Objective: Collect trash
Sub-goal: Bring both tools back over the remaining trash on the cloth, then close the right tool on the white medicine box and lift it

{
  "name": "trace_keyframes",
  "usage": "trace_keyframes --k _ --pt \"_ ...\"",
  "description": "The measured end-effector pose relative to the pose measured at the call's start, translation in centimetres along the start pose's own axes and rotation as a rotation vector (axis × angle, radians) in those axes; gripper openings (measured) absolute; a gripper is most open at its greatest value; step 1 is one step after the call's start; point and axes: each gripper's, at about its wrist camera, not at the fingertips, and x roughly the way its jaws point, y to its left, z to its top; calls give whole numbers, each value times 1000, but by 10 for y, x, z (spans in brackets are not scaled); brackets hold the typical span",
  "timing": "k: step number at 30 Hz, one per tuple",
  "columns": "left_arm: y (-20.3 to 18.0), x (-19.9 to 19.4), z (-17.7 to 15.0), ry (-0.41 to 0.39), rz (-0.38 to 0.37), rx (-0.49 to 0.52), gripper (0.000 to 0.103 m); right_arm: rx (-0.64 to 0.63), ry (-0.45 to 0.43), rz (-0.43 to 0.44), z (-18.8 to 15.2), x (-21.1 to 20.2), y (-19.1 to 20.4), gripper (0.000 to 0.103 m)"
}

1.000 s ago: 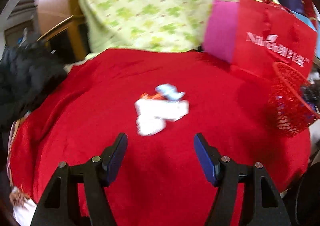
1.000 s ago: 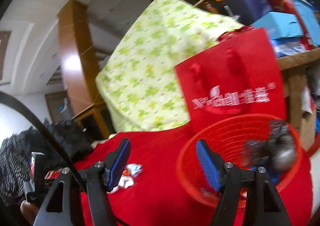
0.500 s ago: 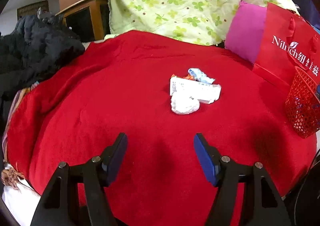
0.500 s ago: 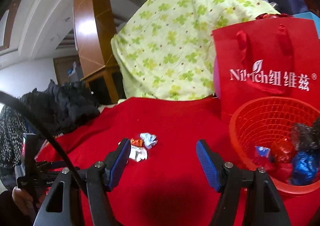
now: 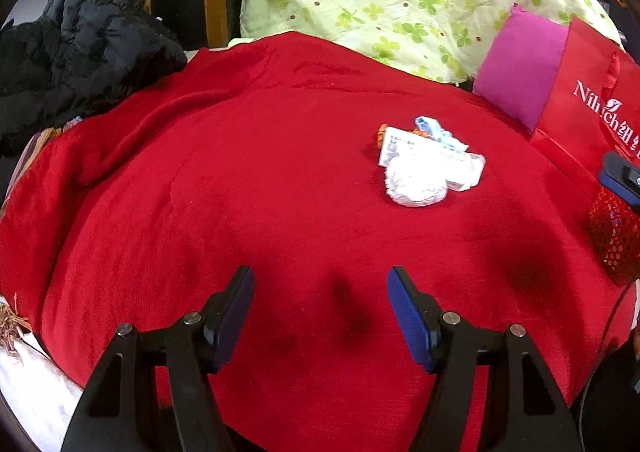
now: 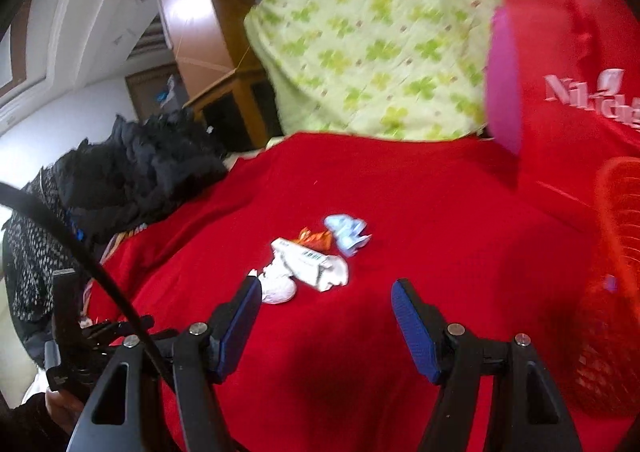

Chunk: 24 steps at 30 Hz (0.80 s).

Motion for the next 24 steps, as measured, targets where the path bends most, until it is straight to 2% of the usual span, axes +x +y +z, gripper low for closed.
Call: trace_keyframes --k 4,12,18,22,24 --pt "10 8 -1 8 -3 -21 69 -71 73 26 10 42 6 70" --pt "19 17 -4 -2 -41 -24 69 -270 181 30 30 118 18 54" --pt "20 22 -5 1 -72 -18 69 -392 301 38 33 181 23 49" --pt "20 26 -5 6 -80 -19 69 -452 380 52 23 206 29 41" --pt "21 27 -5 7 -80 -25 69 -439 375 65 21 205 28 38"
